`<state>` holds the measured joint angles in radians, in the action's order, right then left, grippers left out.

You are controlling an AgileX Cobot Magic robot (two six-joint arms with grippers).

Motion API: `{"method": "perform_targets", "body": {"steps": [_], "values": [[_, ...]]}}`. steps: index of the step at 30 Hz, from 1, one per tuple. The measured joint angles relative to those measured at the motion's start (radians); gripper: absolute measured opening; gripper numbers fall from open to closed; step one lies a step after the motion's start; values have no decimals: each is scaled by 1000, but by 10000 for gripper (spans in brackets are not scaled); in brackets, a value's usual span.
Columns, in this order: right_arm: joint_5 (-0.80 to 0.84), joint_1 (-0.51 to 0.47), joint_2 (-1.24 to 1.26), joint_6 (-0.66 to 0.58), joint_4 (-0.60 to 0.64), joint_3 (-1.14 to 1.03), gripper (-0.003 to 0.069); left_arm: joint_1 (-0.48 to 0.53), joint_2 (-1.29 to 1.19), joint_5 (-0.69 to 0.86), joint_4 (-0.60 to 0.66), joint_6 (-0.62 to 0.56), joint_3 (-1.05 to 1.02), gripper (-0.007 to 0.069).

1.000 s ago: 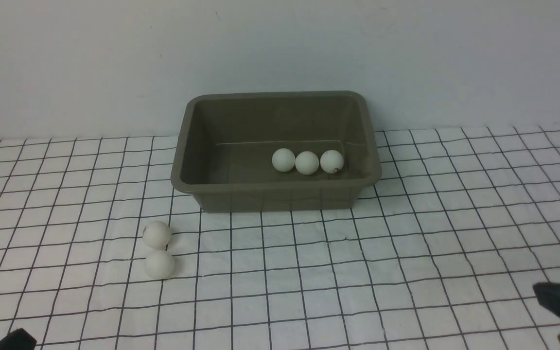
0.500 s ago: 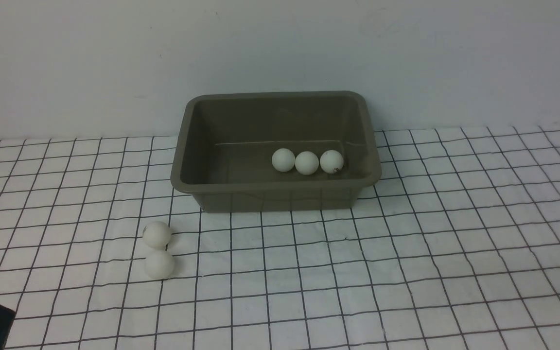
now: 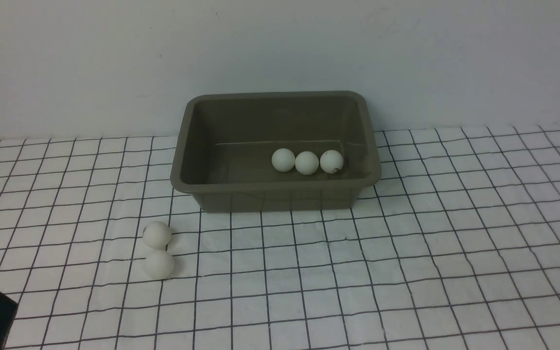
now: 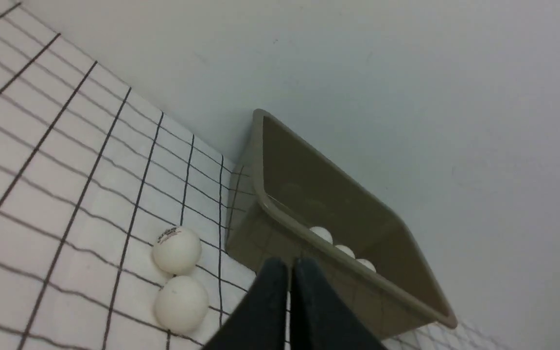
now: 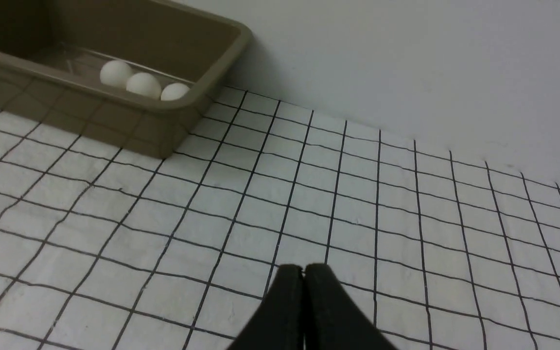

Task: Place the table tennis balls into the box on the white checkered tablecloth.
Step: 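Reach for and grasp a ping pong ball on the table beside the basket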

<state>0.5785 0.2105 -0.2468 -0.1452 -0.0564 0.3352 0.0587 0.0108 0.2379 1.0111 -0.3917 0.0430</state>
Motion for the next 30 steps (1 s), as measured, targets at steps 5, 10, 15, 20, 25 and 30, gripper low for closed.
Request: {"method": "perform_targets", "body": {"steps": [5,10,15,20,25,30], "values": [[-24,0,0,0,25,-11,-16,0,-1,62,22,-293,132,-1],[-31,0,1,0,30,-12,-16,0,-168,204,5,-490,276,63],[-29,0,1,0,33,-12,-16,0,-410,288,-40,-575,408,161],[-29,0,1,0,35,-12,-16,0,-667,320,-91,-606,543,248],[-28,0,1,0,35,-12,-16,0,-898,323,-117,-617,606,300],[-28,0,1,0,35,-12,-16,0,-1155,318,-167,-625,681,307]]}}
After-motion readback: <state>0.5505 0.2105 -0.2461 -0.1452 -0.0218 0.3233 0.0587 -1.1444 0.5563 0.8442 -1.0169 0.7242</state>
